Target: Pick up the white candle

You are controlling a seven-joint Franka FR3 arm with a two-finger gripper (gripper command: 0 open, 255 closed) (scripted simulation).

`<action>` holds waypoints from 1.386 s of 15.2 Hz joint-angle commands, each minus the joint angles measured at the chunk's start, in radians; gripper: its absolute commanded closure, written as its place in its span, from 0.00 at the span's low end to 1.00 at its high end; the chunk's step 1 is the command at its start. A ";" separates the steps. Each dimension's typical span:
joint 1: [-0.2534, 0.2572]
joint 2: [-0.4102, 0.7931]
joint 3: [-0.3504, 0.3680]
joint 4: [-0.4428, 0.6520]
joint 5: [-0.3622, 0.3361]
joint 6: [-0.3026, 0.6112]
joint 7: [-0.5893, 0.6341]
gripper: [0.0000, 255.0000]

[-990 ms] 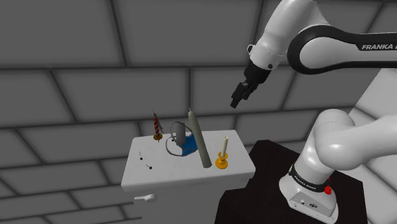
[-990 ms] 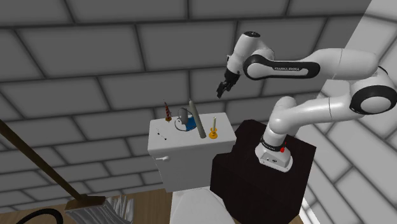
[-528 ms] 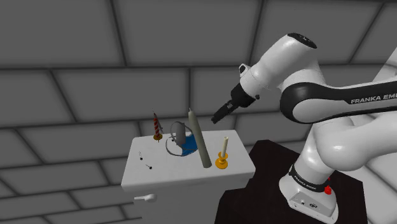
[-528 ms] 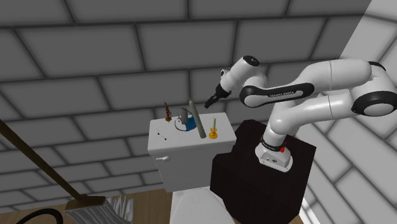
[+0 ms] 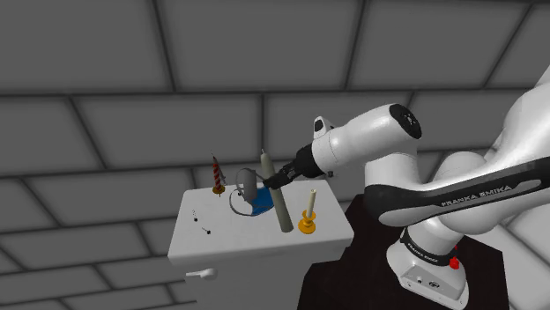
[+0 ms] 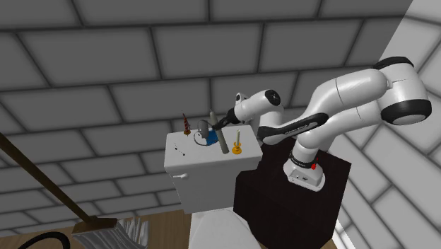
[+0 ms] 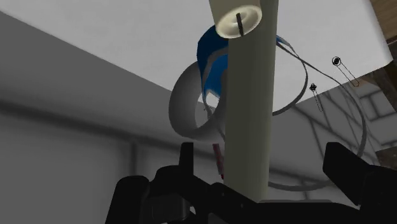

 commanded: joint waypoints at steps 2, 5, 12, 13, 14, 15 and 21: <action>-0.037 0.039 0.058 -0.014 -0.001 0.074 0.029 0.00; -0.079 0.077 0.111 -0.028 -0.004 0.135 0.051 0.00; -0.105 0.098 0.142 -0.034 -0.005 0.167 0.062 1.00; -0.105 0.098 0.142 -0.034 -0.005 0.167 0.062 1.00; -0.106 0.098 0.142 -0.034 -0.005 0.167 0.062 1.00; -0.106 0.098 0.143 -0.034 -0.005 0.167 0.062 1.00; -0.058 0.059 0.084 -0.022 -0.003 0.105 0.041 1.00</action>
